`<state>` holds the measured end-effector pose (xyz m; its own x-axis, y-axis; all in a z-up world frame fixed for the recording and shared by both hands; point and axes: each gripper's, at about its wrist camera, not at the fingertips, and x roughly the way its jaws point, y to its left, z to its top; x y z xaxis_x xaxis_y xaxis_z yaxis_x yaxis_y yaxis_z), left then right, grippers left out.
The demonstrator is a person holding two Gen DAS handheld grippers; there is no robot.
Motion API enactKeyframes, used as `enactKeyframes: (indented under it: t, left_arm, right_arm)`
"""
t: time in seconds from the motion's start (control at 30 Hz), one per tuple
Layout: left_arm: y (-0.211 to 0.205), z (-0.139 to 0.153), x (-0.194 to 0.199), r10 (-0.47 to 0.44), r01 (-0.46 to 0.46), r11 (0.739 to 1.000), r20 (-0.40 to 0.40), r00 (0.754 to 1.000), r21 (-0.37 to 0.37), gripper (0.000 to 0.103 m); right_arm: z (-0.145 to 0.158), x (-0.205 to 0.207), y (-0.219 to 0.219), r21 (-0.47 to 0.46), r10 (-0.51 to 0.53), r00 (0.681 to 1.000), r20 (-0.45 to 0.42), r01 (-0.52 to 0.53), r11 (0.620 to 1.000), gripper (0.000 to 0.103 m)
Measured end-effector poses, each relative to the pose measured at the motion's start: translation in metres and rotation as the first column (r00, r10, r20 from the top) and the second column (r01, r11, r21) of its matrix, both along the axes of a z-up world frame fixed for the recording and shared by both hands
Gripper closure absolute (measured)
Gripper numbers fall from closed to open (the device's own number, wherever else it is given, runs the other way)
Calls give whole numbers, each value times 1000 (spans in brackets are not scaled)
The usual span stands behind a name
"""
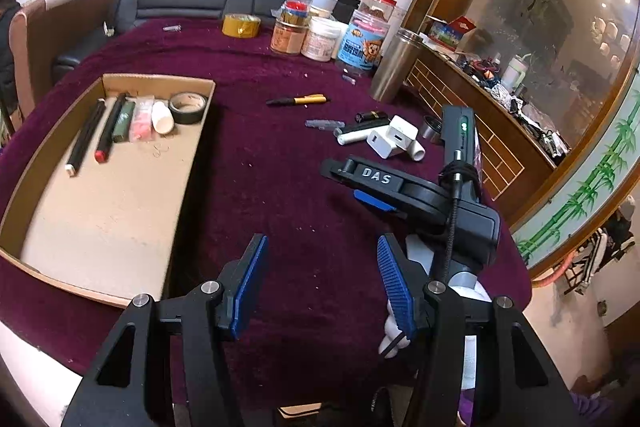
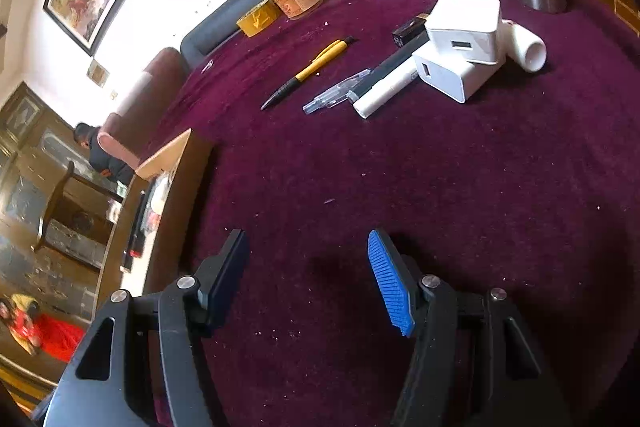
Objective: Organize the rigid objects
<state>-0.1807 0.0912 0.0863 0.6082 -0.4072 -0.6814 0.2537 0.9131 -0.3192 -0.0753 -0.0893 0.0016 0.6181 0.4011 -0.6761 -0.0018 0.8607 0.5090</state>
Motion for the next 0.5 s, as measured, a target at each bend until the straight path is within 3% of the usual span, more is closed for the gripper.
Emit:
enactKeyframes:
  t: [0.23,0.5]
  left_arm:
    - [8,-2,4,7,-8,999,-20,1000,-33,53]
    - [8,4,11,-16,14,998,-24,1000,-61,53]
  right_arm:
    - [1,0,14,-85,30,1000,7,-29,996,35]
    - [1,-1,17,-109,40,999,7,-39,993,32]
